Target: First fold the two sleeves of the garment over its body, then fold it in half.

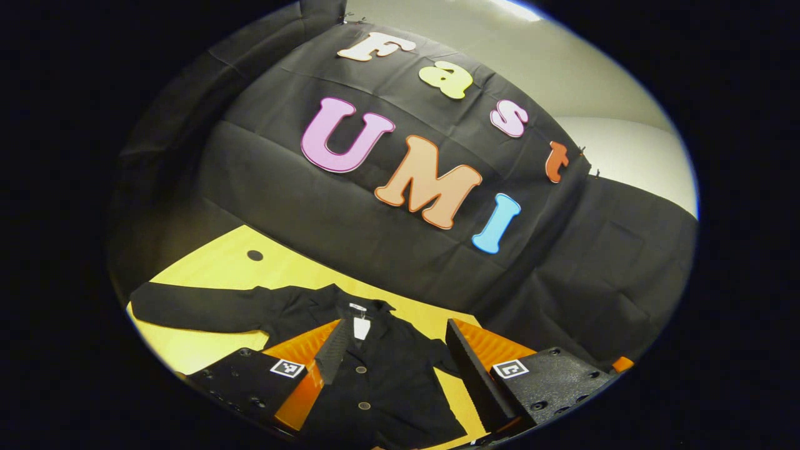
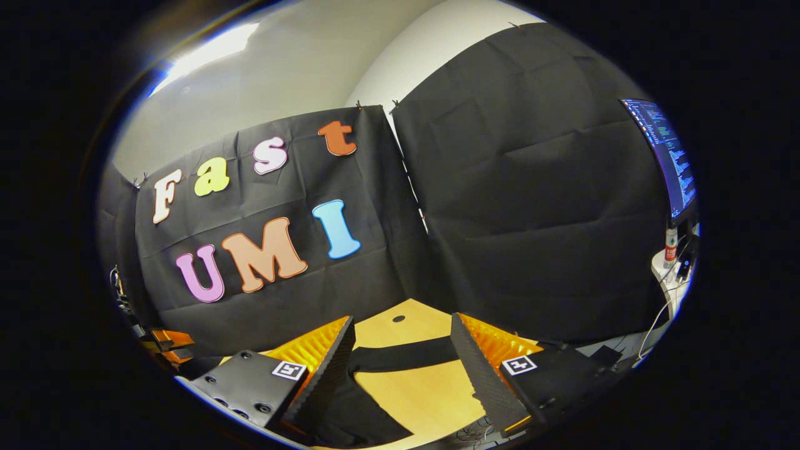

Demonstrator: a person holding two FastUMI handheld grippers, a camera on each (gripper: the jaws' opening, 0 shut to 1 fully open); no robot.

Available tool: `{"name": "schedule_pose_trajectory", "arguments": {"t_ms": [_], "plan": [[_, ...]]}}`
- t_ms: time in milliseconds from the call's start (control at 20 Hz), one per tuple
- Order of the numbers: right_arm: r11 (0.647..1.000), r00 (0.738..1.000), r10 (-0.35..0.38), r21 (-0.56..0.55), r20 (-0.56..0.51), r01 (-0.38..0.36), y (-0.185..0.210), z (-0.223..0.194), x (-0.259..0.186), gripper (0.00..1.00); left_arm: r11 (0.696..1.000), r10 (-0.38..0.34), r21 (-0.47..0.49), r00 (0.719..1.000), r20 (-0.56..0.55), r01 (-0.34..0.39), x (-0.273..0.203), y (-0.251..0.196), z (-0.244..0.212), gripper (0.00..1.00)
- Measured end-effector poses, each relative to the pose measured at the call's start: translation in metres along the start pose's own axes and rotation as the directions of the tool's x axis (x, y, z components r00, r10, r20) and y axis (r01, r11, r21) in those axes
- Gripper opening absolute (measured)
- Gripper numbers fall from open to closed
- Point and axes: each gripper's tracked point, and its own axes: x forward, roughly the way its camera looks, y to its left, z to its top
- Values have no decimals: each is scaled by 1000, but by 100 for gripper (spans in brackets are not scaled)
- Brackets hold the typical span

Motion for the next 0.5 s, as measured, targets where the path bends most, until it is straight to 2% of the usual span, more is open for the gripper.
{"name": "schedule_pose_trajectory", "arguments": {"t_ms": [50, 100, 150, 500], "plan": [[1000, 1000, 16, -5, -18, -16, 3, -3, 2, 97, 1000, 20, 2, 1000, -3, -20, -3, 6, -1, 91], [999, 999, 34, -10, -40, -35, 8, -7, 5, 92, 999, 41, 4, 999, -11, -41, -8, 11, -3, 93], [999, 998, 51, -17, -47, -52, 13, -8, 7, 97, 998, 58, 8, 998, -8, -58, -14, 16, -2, 93], [979, 979, 183, -75, -92, -190, 59, -31, 22, 97, 969, 202, 116, 968, 145, -220, -67, 52, 35, 92]]}}
